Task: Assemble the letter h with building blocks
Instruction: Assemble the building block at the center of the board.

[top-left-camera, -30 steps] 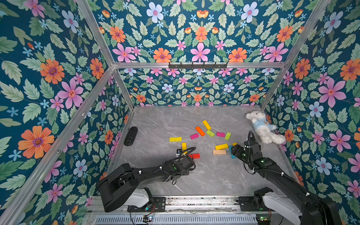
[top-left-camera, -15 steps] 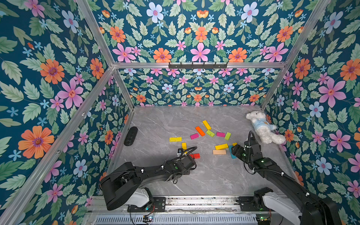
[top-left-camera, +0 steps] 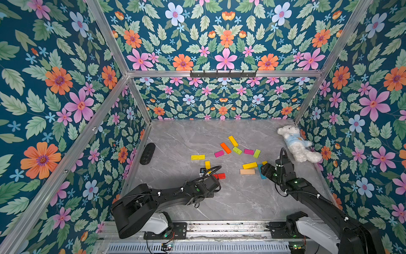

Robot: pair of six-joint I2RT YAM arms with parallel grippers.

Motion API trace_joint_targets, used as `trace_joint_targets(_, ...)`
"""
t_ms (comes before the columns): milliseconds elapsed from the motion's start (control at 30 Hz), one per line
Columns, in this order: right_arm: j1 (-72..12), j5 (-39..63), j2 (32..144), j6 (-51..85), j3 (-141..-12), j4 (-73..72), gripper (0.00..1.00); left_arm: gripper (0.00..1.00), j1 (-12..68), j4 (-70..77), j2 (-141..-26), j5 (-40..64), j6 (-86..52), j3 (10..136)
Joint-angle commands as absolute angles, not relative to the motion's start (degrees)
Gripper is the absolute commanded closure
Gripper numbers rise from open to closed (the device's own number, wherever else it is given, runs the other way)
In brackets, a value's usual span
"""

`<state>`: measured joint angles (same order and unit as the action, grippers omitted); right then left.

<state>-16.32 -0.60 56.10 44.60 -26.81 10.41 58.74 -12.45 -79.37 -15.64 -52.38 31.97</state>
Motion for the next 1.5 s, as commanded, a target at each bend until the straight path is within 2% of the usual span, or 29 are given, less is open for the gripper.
trace_joint_targets(0,-16.19,-1.14,55.99,44.56,-26.81,9.42,0.22,0.73,58.69,-13.31,-79.57,-15.56,-52.67,31.9)
trace_joint_targets(267,-16.19,-0.81,55.81,44.47,-26.68,9.21,0.22,0.57,58.69,-13.85,-78.18,-16.15,-52.14,32.08)
trace_joint_targets(533,-16.15,-0.79,55.62,44.48,-26.56,9.16,0.21,0.54,58.71,-16.29,-77.11,-17.16,-52.23,33.06)
trace_joint_targets(767,-16.04,-1.14,54.93,44.2,-26.04,9.01,0.2,0.51,58.79,-28.22,-63.63,-24.19,-52.33,37.27)
trace_joint_targets(900,-16.04,-0.05,55.52,44.17,-25.65,7.67,0.2,0.41,58.73,-29.76,-56.45,-28.88,-49.98,40.03)
trace_joint_targets(1067,-16.83,10.64,59.5,40.77,-26.17,1.54,0.24,0.38,58.76,-27.13,-53.22,-32.7,-47.75,39.38)
trace_joint_targets(1233,-31.74,6.87,67.36,36.57,-35.24,8.04,0.24,0.33,58.78,-24.61,-49.53,-35.84,-44.38,38.56)
trace_joint_targets(1367,-42.3,8.38,73.97,37.41,-41.3,9.58,0.22,0.27,58.8,-22.88,-45.23,-37.76,-40.2,38.46)
trace_joint_targets(1467,-49.41,4.88,78.91,40.04,-45.68,11.54,0.21,0.22,58.8,-22.49,-42.53,-39.0,-39.46,37.88)
